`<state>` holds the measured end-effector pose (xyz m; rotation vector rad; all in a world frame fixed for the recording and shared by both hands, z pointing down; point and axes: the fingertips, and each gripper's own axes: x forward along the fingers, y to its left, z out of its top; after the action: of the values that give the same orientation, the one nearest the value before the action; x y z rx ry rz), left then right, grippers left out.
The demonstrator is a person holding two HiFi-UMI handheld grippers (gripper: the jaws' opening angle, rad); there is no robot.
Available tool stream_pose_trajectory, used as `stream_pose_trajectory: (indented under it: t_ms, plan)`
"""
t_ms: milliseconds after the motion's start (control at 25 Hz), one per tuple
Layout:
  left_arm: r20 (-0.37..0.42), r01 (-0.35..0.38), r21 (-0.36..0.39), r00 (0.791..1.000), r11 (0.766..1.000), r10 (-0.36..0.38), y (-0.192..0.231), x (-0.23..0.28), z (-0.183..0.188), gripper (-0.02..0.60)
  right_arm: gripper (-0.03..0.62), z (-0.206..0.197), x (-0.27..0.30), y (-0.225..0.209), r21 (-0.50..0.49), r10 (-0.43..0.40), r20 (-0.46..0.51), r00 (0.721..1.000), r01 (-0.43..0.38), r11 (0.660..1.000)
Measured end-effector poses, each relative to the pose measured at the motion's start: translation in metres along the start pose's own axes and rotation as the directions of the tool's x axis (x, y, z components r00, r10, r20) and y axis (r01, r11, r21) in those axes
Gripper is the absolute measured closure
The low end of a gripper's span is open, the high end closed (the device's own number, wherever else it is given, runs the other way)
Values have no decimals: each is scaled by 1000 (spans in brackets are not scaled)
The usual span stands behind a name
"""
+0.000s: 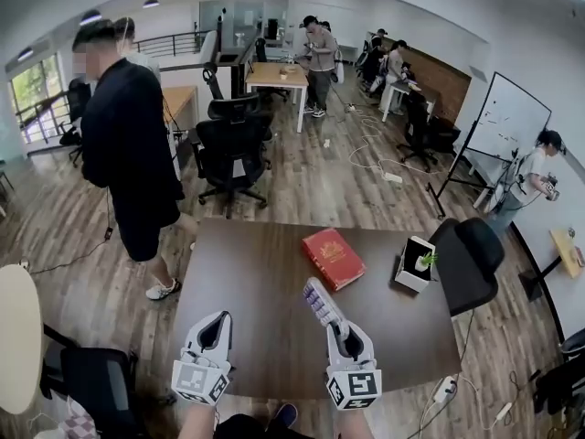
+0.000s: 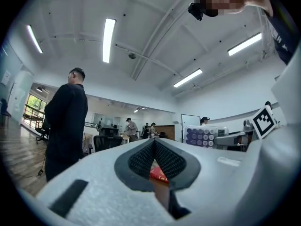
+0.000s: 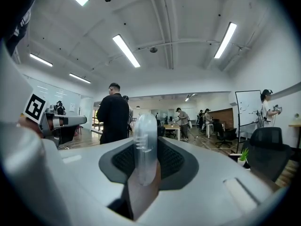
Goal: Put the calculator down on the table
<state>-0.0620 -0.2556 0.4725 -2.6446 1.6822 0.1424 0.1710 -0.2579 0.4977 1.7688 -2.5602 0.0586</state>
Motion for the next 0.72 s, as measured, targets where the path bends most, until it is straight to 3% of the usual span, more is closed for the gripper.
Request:
stream_pose_trajectory:
  t_ms: [240,720]
  plan:
    - [0,-34,16,999,999,34,14,34,-3,586,477,-1,40,-14,7,33,1,999,-33,999]
    - [4,-9,34,1000,999,8,57,77,-5,586,477,-3,96,-14,-4,4,-5,1000,-4,1000]
